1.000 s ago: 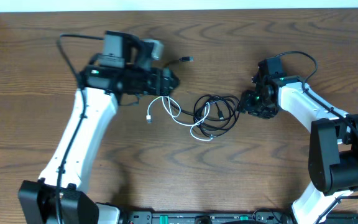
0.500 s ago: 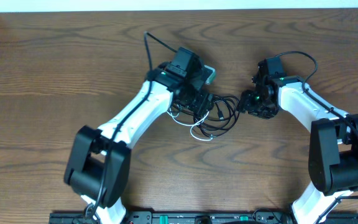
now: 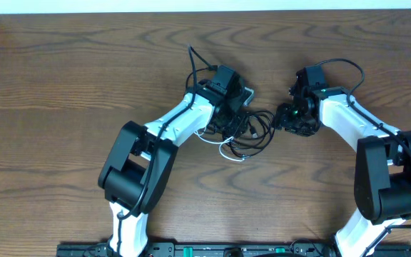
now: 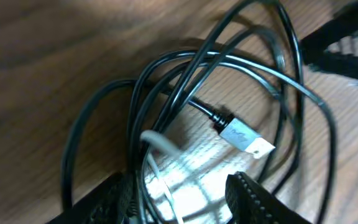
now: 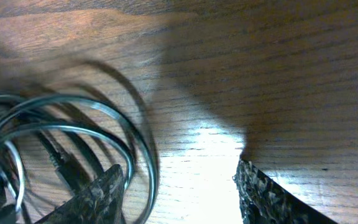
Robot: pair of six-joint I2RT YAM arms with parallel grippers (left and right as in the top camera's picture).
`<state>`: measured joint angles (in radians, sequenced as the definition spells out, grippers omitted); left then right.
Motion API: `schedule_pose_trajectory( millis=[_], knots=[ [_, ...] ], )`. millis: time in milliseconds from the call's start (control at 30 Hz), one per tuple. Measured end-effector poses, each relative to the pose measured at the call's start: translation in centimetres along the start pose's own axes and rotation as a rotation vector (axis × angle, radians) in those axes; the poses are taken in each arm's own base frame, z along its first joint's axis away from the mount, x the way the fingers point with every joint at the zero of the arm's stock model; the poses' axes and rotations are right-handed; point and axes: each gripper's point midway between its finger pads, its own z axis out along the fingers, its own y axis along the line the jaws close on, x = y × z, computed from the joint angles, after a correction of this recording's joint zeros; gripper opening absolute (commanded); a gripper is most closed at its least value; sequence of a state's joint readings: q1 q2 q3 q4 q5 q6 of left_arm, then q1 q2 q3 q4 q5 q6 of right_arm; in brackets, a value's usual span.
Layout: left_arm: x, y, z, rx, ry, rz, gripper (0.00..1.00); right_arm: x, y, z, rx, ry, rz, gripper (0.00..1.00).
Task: Untangle cables
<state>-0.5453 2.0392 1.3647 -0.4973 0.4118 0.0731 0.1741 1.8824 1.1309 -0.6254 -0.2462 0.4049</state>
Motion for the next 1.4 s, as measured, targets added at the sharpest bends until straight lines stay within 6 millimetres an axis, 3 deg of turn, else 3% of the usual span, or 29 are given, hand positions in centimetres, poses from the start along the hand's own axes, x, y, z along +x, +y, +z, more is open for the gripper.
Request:
schedule_pose_trajectory(
  millis=[133, 333, 433, 533, 667, 767, 900, 1067, 1400],
  knots=[
    [0.0, -0.1, 0.1, 0.001, 0.001, -0.006, 0.08, 0.0, 0.0, 0.0, 0.000, 0.000, 0.000, 0.55],
    [0.4, -0.2, -0.1, 0.001, 0.016, -0.028, 0.08, 0.0, 0.0, 0.0, 0.000, 0.000, 0.000, 0.55],
    [-0.3, -0.6, -1.4, 0.001, -0.013, -0.041, 0.08, 0.0, 0.0, 0.0, 0.000, -0.001, 0.000, 0.55],
    [-2.2, -1.9, -4.9, 0.004, -0.105, -0.037, 0.07, 0.0, 0.0, 0.0, -0.001, -0.002, 0.000, 0.55],
    [-5.4, -5.1, -13.3, 0.021, -0.311, -0.013, 0.08, -0.1, 0.0, 0.0, -0.001, -0.004, -0.001, 0.55],
    [-5.7, -7.0, -18.5, 0.034, -0.411, -0.008, 0.08, -0.3, 0.1, 0.0, -0.003, -0.010, -0.003, 0.55],
    [-5.5, -8.2, -22.2, 0.043, -0.490, 0.000, 0.07, -0.4, 0.1, 0.0, -0.003, -0.017, -0.004, 0.55],
    [-6.0, -8.2, -26.5, 0.042, -0.610, -0.021, 0.07, -0.5, 0.1, 0.0, -0.002, -0.022, -0.006, 0.54],
    [-6.6, -6.8, -38.3, 0.005, -0.971, -0.058, 0.07, -0.6, 0.3, 0.0, -0.012, -0.025, -0.051, 0.59]
  ],
)
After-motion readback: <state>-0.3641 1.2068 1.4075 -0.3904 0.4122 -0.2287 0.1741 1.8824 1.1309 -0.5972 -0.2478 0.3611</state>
